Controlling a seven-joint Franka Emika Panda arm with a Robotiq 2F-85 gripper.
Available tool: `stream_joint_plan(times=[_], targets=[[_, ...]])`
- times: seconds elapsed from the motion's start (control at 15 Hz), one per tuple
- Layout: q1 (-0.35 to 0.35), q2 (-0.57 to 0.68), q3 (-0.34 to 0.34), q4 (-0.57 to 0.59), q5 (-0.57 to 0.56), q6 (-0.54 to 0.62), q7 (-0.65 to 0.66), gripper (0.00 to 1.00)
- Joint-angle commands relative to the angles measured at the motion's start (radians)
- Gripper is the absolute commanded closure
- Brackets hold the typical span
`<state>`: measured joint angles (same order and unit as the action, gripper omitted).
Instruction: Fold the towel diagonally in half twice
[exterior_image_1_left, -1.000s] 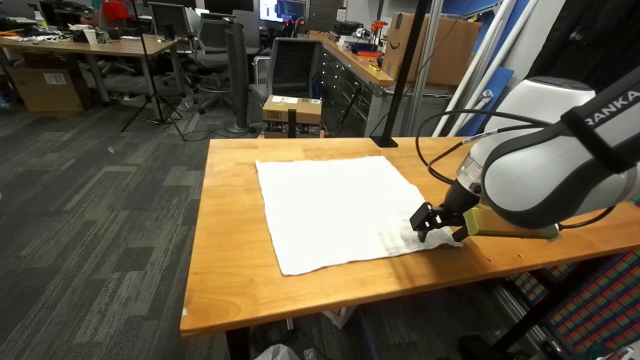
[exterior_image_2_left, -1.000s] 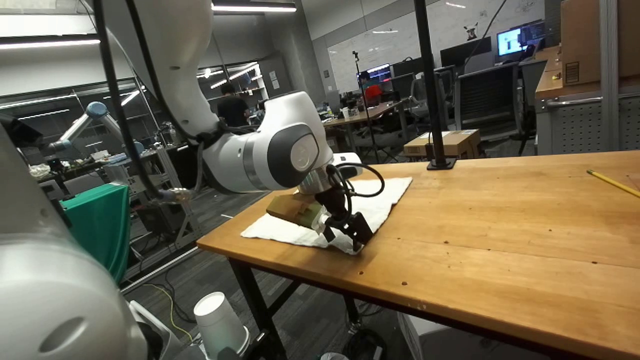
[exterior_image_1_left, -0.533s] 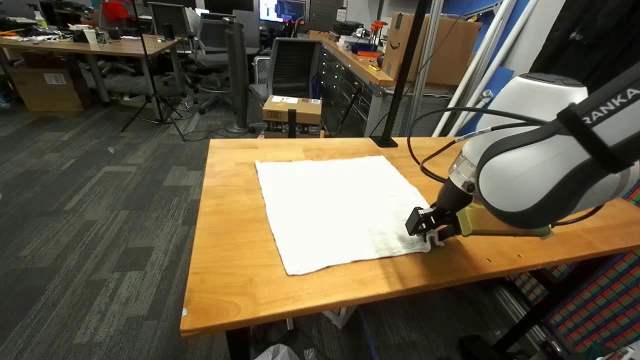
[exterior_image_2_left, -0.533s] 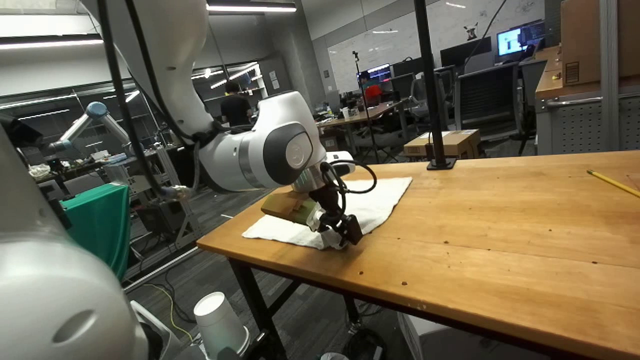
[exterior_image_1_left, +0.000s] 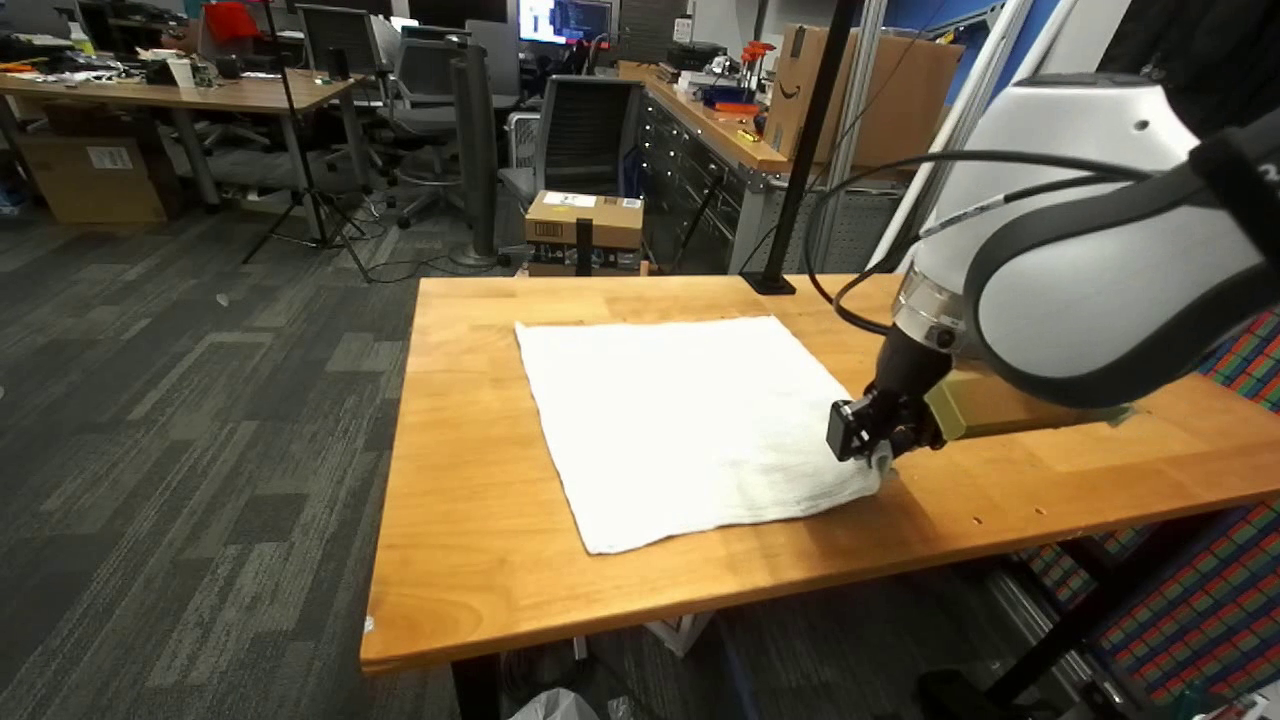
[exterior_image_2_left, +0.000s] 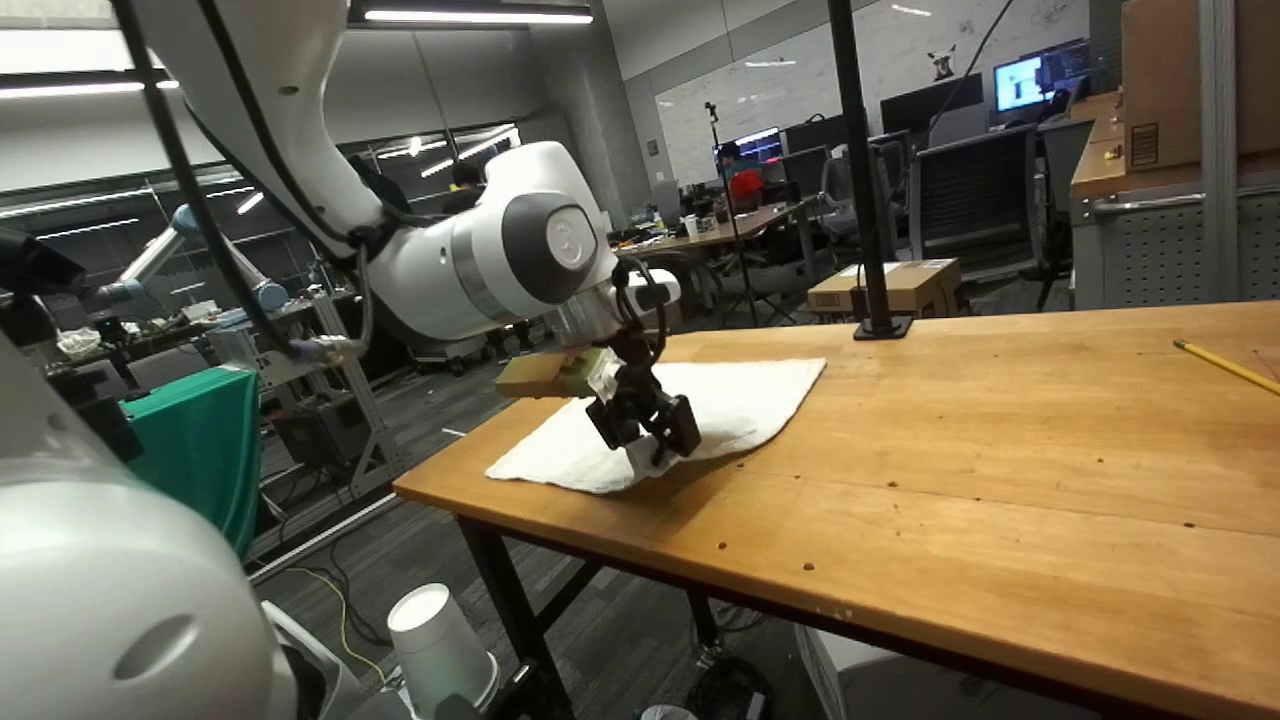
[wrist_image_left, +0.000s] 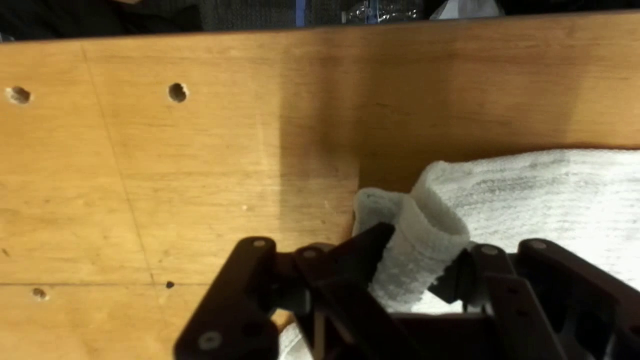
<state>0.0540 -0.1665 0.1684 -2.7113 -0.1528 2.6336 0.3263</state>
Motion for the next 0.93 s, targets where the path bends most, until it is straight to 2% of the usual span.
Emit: stream_joint_plan(times=[0.0, 0.4, 0.87], targets=[[0.020, -0.016, 0.039, 0.124, -0.029, -0.170, 0.026, 0.96], [0.070, 0.147, 0.092, 0.398, -0.081, -0.359, 0.020, 0.96], [0.192, 0.479, 0.072, 0.779, -0.120, -0.430, -0.010, 0.97]])
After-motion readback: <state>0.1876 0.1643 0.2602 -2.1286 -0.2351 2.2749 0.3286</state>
